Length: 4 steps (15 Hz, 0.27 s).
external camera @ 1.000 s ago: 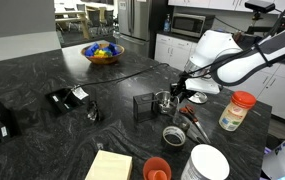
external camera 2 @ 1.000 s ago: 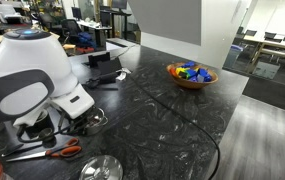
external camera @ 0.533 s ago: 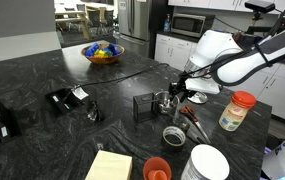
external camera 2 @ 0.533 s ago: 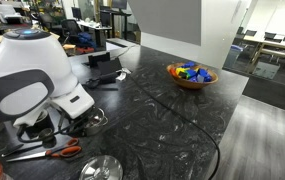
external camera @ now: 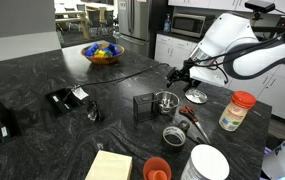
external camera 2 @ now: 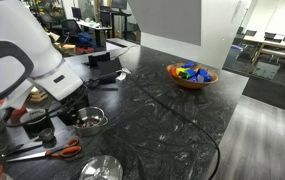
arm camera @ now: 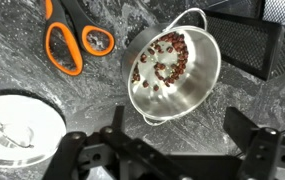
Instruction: Move the pot closer to the pair of scissors
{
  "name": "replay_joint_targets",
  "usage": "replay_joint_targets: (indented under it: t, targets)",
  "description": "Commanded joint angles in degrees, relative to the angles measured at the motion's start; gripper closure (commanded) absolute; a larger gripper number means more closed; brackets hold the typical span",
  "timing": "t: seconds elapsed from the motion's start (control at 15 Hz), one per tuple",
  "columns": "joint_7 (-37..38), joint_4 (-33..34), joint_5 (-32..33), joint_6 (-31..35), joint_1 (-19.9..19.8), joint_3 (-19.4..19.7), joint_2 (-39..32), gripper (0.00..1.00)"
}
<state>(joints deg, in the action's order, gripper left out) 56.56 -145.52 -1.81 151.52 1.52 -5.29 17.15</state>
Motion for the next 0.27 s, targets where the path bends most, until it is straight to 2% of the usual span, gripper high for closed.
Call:
replay_joint_targets:
  t: [0.0, 0.2]
  targets:
    - [-0.4, -0.2, -0.8, -0.2, -1.3, -1.3, 0.7, 0.00]
    - [-0.4, -0.2, -0.8, -0.2, -1.3, -1.3, 0.1, 0.00]
